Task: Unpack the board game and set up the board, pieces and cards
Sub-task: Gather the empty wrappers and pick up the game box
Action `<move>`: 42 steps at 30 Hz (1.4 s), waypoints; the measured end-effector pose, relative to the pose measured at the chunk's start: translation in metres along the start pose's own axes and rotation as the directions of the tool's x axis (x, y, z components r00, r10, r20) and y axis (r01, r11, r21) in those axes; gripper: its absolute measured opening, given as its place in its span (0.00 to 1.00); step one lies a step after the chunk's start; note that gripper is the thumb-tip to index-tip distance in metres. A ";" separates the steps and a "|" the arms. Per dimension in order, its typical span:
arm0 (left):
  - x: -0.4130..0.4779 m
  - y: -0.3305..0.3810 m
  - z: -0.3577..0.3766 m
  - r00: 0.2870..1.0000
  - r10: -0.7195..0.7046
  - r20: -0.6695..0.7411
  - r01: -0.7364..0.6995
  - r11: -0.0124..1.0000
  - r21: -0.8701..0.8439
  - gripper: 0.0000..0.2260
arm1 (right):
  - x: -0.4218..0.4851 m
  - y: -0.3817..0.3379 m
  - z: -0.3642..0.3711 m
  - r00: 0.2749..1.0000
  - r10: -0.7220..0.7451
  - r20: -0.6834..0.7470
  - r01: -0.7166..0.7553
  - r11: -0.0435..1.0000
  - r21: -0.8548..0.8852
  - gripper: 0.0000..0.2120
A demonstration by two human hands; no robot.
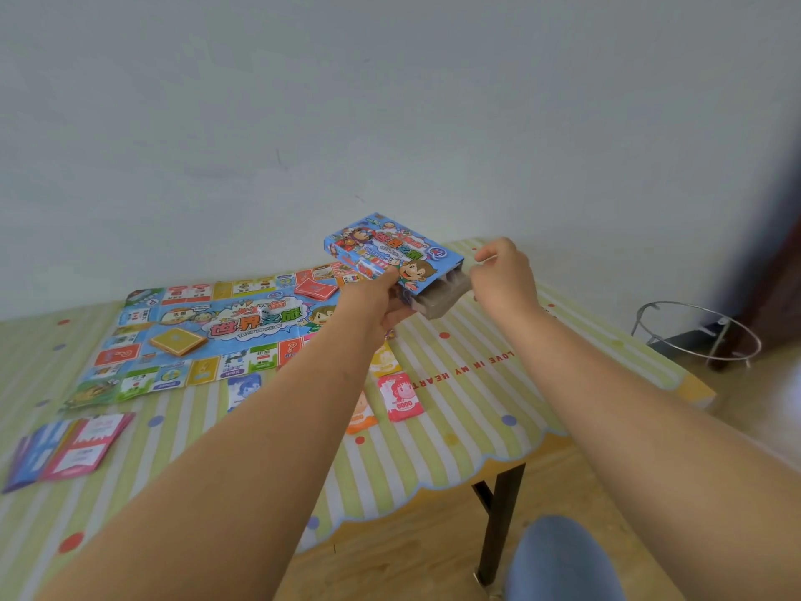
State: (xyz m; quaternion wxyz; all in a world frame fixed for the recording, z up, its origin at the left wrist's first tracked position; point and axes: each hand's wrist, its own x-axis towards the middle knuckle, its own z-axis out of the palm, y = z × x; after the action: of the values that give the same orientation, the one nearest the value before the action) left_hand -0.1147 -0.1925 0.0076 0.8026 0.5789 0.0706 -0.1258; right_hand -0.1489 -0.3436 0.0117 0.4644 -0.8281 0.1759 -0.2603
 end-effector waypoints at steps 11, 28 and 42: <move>0.000 0.002 -0.003 1.000 0.003 -0.012 -0.004 1.000 -0.022 0.12 | -0.012 0.002 0.007 0.994 -0.074 0.076 0.069 0.996 0.064 0.10; 0.004 -0.006 0.004 1.000 -0.023 0.001 0.023 1.000 0.021 0.08 | -0.006 0.005 0.010 0.991 0.038 0.125 -0.062 0.979 0.193 0.06; 0.001 -0.007 0.012 0.996 -0.057 0.072 0.056 0.998 0.009 0.08 | 0.001 0.019 0.000 0.998 0.058 0.004 -0.057 0.959 0.277 0.25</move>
State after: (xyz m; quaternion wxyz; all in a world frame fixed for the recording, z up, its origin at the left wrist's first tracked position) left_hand -0.1162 -0.2061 0.0047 0.7986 0.5746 0.0574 -0.1696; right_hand -0.1487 -0.3536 -0.0043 0.5827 -0.7489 0.1627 -0.2706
